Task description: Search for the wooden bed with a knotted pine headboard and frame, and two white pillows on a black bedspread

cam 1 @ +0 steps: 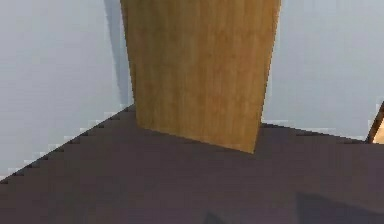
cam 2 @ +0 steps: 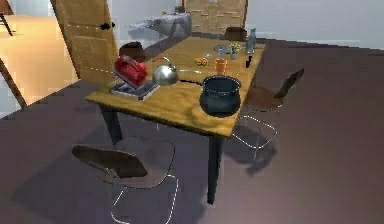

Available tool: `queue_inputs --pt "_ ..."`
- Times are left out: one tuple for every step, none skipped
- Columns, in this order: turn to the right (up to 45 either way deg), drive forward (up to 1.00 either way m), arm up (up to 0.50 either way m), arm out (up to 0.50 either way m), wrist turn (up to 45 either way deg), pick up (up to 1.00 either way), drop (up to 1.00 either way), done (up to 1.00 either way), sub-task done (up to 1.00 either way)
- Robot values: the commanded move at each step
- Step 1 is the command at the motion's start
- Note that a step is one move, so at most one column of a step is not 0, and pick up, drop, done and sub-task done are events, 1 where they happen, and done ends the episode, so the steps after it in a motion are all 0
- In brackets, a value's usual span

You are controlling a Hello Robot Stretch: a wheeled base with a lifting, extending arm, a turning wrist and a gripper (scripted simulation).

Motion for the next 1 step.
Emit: queue_inputs --pt "27.0 0.0 0.0 0.0 0.0 0.0 0.0 0.0 0.0"
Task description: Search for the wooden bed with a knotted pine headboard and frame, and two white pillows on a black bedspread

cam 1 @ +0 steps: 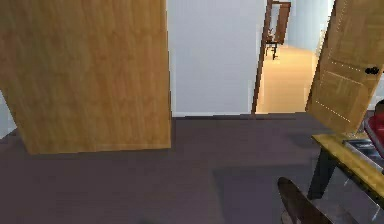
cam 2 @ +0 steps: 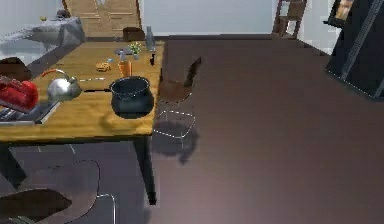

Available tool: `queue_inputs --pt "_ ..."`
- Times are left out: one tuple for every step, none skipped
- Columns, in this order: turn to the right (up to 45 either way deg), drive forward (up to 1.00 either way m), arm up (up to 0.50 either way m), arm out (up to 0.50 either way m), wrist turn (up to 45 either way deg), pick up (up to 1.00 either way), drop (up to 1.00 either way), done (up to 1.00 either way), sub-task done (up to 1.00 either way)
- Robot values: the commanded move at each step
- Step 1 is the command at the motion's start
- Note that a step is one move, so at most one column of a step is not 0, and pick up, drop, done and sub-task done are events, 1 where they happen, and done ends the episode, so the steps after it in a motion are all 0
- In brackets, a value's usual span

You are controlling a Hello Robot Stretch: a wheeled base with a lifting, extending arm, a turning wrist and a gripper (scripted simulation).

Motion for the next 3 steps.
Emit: queue_inputs --pt "0.0 0.9 0.0 0.0 0.0 0.0 0.0 0.0 0.0" --pt "36.0 0.0 0.0 0.0 0.0 0.0 0.0 0.0 0.0" --pt "0.0 1.0 0.0 0.0 0.0 0.0 0.0 0.0 0.0"
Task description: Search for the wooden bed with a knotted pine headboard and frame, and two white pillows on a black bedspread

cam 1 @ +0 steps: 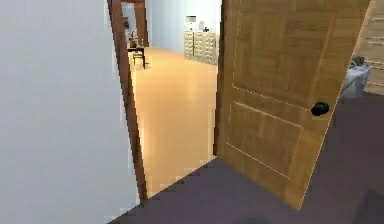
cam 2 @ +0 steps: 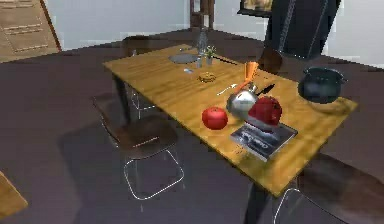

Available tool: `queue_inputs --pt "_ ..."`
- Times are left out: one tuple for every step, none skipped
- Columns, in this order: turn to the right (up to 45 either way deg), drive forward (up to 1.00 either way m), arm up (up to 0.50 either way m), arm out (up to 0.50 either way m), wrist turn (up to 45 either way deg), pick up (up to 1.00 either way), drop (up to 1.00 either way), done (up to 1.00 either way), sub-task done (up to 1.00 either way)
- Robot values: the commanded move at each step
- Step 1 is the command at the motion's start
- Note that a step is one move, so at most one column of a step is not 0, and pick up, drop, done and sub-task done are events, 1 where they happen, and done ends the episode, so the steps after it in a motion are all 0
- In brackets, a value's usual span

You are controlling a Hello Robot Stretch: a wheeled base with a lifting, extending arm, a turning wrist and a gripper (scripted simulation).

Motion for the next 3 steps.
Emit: queue_inputs --pt "0.0 1.0 0.0 0.0 0.0 0.0 0.0 0.0 0.0" --pt "6.0 0.0 0.0 0.0 0.0 0.0 0.0 0.0 0.0" --pt "0.0 0.6 0.0 0.0 0.0 0.0 0.0 0.0 0.0"
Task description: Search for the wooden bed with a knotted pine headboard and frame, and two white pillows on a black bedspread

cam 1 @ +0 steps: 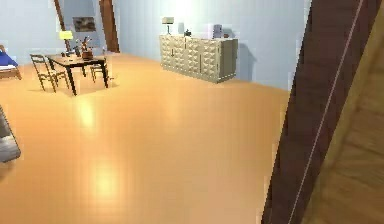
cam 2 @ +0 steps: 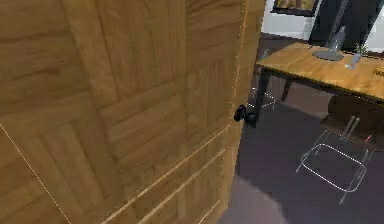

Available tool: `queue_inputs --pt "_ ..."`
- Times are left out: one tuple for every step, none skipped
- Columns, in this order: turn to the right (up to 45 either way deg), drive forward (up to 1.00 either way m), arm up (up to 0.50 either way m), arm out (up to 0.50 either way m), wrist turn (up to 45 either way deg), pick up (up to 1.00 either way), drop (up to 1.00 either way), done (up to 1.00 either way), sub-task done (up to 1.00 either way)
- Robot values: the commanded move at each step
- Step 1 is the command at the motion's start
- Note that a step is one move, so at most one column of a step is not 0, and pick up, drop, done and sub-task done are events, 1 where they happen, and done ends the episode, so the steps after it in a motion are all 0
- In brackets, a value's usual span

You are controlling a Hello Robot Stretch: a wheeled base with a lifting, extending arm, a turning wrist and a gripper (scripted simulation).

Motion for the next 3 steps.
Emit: queue_inputs --pt "-45.0 0.0 0.0 0.0 0.0 0.0 0.0 0.0 0.0" --pt "-9.0 0.0 0.0 0.0 0.0 0.0 0.0 0.0 0.0" --pt "0.0 1.0 0.0 0.0 0.0 0.0 0.0 0.0 0.0"
